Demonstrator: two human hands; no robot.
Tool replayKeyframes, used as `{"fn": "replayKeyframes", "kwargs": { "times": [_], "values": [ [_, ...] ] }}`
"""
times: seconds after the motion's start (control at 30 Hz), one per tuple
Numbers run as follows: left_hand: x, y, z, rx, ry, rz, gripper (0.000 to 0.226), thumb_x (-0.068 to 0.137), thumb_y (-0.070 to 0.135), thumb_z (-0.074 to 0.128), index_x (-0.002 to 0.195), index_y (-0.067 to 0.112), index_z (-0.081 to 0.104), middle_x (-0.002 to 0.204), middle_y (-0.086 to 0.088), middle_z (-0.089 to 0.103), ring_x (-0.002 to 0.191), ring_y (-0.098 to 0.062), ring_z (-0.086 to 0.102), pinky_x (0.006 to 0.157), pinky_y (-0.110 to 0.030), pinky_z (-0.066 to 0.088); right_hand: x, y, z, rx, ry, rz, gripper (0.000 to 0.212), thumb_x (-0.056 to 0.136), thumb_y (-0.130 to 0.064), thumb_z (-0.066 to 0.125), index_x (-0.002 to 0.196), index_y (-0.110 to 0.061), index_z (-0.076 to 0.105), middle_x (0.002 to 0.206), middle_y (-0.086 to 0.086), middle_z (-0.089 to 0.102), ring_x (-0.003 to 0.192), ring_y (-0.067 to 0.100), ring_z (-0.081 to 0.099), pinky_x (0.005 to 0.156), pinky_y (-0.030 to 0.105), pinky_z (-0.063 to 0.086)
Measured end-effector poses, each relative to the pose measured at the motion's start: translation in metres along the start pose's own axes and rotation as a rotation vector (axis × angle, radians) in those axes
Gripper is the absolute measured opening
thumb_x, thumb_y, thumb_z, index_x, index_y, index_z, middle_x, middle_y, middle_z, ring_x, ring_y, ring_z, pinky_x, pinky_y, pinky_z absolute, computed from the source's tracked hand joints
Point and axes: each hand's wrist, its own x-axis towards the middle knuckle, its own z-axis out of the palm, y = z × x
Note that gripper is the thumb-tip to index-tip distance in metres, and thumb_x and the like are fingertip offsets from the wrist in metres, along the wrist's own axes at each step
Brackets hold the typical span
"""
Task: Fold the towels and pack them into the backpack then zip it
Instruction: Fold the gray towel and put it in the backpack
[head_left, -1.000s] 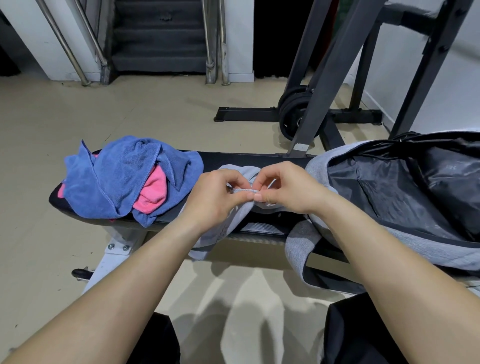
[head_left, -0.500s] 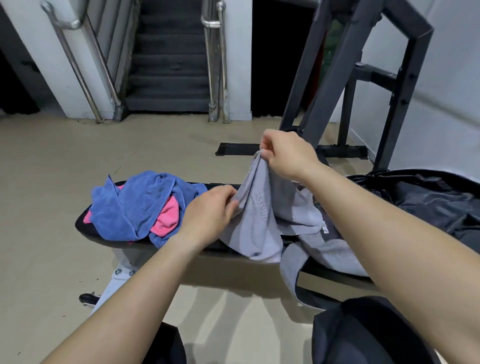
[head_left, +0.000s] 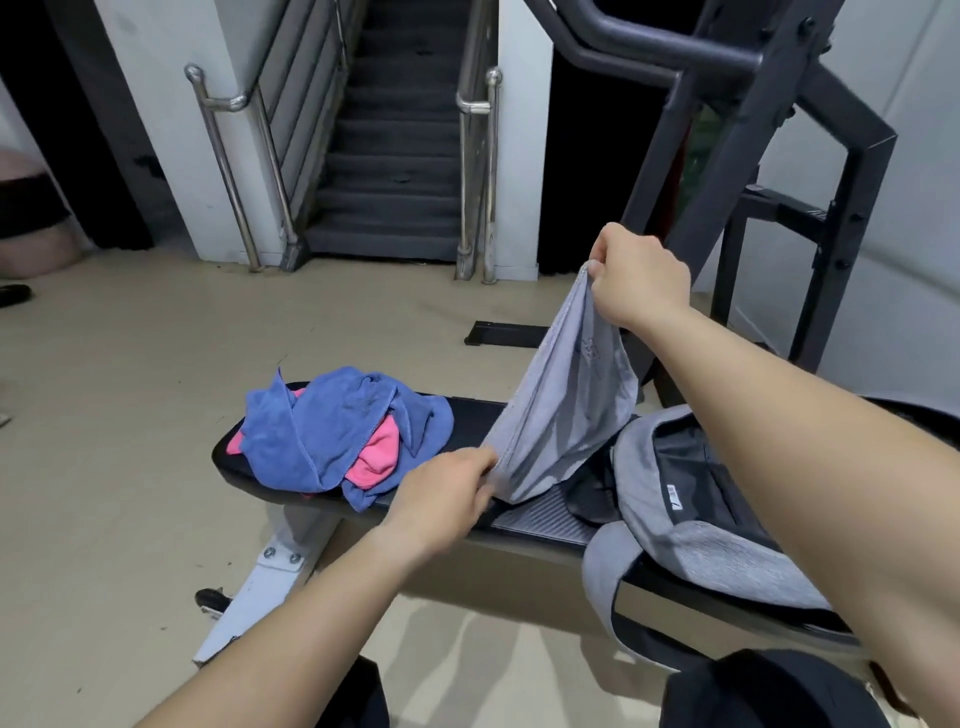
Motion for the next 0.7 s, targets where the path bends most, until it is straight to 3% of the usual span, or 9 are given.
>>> {"fn": "replayKeyframes", "kwargs": {
  "times": [0.07,0.13,0.33,0.43,0.57,0.7],
  "values": [
    [-0.007,-0.014,-0.006,0.05,0.055,0.009,0.002,0.096,0.025,0.053,0.098,0.024,0.054,0.093,0.008,0.058,0.083,-0.022,0.051,0.063,-0.039,0.048,-0.001,0.002,0.002,-0.042,-0.007,0.014,0.006,0.103,-0.023,0.047,0.102,-0.02,0.052,0.091,0.003,0.062,0.079,0.029,0.053,0.072,0.039,0.036],
    [-0.01,-0.028,-0.015,0.044,0.158,-0.034,0.008,0.096,0.023,0.055,0.093,0.022,0.063,0.087,0.009,0.06,0.078,-0.018,0.051,0.067,-0.038,0.049,-0.004,0.004,0.007,-0.068,-0.021,0.031,0.005,0.102,-0.02,0.047,0.102,-0.019,0.051,0.09,0.005,0.06,0.078,0.03,0.052,0.071,0.039,0.034],
    [-0.003,-0.047,-0.048,-0.436,0.465,-0.326,0.013,0.089,0.014,0.067,0.088,0.025,0.074,0.08,0.016,0.071,0.079,0.001,0.064,0.07,-0.008,0.045,-0.022,0.017,0.019,-0.079,-0.056,0.071,0.009,0.105,-0.024,0.045,0.102,-0.016,0.049,0.085,0.006,0.057,0.072,0.029,0.05,0.067,0.038,0.035],
    [0.009,-0.048,-0.054,-0.426,0.558,-0.364,0.015,0.087,0.009,0.066,0.09,0.023,0.072,0.082,0.011,0.068,0.079,-0.005,0.062,0.071,-0.012,0.045,-0.031,0.024,0.021,-0.083,-0.098,0.099,0.011,0.105,-0.025,0.043,0.103,-0.017,0.049,0.085,0.006,0.056,0.075,0.03,0.052,0.068,0.038,0.036],
    [0.027,-0.048,-0.061,-0.322,0.549,-0.372,0.02,0.087,0.005,0.062,0.097,0.022,0.065,0.1,0.006,0.049,0.086,-0.015,0.057,0.073,-0.022,0.039,-0.04,0.032,0.021,-0.07,-0.129,0.15,0.006,0.104,-0.021,0.043,0.103,-0.017,0.047,0.087,0.006,0.054,0.078,0.031,0.051,0.068,0.038,0.037],
    [0.034,-0.047,-0.074,-0.263,0.475,-0.378,0.041,0.089,0.0,0.058,0.128,0.013,0.057,0.119,-0.001,0.057,0.107,-0.02,0.055,0.087,-0.027,0.039,-0.047,0.036,0.011,-0.099,-0.163,0.168,0.008,0.105,-0.024,0.042,0.104,-0.017,0.047,0.093,0.009,0.059,0.081,0.033,0.055,0.067,0.038,0.04]
  ]
}}
